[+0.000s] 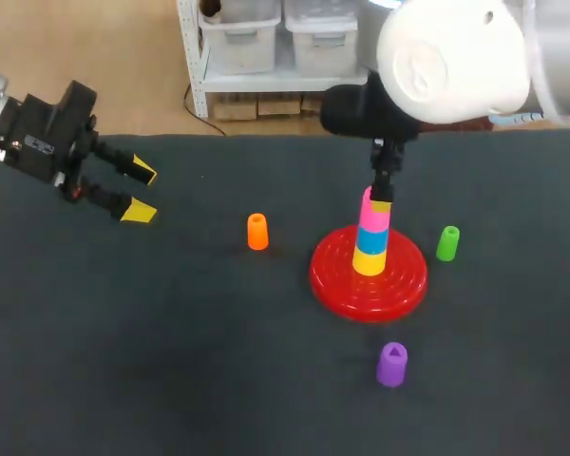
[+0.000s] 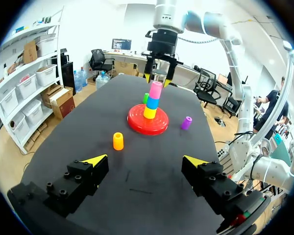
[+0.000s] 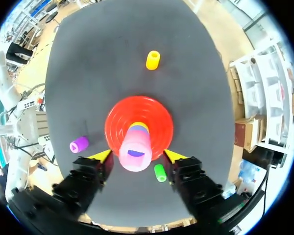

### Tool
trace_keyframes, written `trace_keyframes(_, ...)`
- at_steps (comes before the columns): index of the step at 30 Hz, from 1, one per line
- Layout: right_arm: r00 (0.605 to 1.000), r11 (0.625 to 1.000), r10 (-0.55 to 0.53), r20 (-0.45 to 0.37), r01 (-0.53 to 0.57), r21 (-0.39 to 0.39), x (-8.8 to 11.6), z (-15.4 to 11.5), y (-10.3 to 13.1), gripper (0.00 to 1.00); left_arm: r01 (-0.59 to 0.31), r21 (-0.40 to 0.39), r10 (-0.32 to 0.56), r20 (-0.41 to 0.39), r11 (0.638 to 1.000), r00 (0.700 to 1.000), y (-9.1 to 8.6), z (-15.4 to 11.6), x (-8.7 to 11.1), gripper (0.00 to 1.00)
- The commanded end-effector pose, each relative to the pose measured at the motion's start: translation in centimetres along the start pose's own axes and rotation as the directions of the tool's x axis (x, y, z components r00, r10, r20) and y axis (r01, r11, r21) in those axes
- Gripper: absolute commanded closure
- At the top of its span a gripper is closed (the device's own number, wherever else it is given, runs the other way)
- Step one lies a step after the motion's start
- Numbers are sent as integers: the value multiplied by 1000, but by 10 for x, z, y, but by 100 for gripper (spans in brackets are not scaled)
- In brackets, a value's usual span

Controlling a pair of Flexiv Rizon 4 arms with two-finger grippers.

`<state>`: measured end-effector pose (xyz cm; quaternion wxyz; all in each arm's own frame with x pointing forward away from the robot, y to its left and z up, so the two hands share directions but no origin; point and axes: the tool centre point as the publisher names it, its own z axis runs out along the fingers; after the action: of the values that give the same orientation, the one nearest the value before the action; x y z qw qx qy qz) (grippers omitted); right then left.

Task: Pick up and stack the cylinders on the red base in this order: pink,purple,orange,green

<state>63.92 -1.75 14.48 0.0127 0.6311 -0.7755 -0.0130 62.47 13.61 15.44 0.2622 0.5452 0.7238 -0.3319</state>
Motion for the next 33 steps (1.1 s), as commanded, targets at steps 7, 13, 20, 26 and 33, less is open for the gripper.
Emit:
trace_keyframes(7,999,989,6,54,-14,147,2,-45,22,0,-3,0,3,3,1000,1000,0,0,1,0)
trace_keyframes(13,995,982,5,101,-24,190,-2,-51,54,0,-3,0,3,3,1000,1000,0,0,1,0)
trace_keyframes(20,992,976,-61,112,36,217,-20,-24,107,0,-3,0,3,3,1000,1000,0,0,1,0)
trace_keyframes(26,991,983,-73,112,53,178,-29,23,126,0,-3,0,3,3,1000,1000,0,0,1,0)
trace_keyframes(33,997,995,18,77,-25,93,-21,59,129,0,-3,0,3,3,1000,1000,0,0,1,0)
